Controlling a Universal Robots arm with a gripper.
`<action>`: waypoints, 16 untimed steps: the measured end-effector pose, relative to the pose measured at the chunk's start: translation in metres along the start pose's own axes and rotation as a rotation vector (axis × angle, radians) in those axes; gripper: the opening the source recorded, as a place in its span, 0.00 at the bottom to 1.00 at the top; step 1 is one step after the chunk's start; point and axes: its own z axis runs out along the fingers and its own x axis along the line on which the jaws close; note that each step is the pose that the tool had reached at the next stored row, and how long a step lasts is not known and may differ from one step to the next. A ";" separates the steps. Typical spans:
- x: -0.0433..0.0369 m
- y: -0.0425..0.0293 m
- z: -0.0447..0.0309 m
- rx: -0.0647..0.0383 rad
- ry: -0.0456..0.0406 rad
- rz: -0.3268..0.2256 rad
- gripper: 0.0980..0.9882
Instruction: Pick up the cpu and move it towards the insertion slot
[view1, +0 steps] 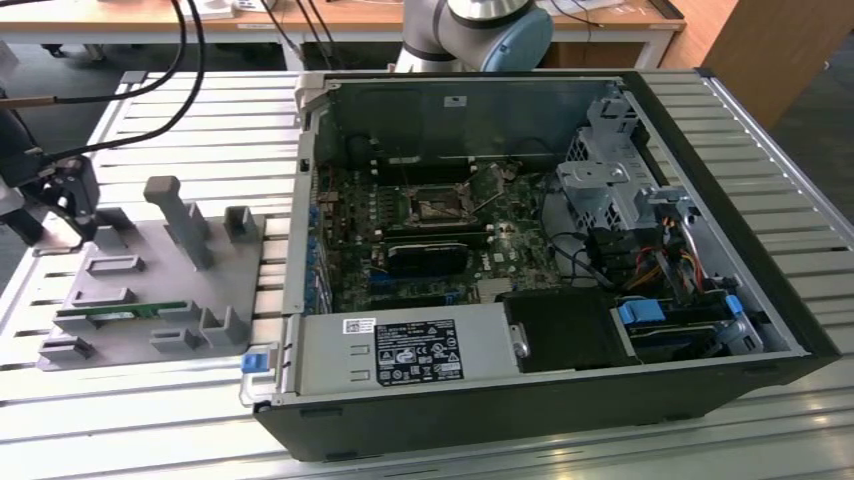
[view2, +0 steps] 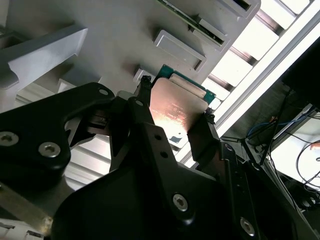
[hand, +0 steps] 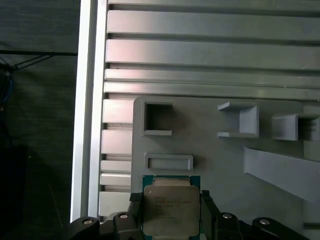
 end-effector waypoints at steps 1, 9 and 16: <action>0.0000 0.0000 -0.0008 0.000 -0.0001 0.000 0.50; 0.0000 0.0003 -0.0076 0.000 -0.0001 0.000 0.50; 0.0000 0.0005 -0.0118 0.000 -0.0001 0.000 0.50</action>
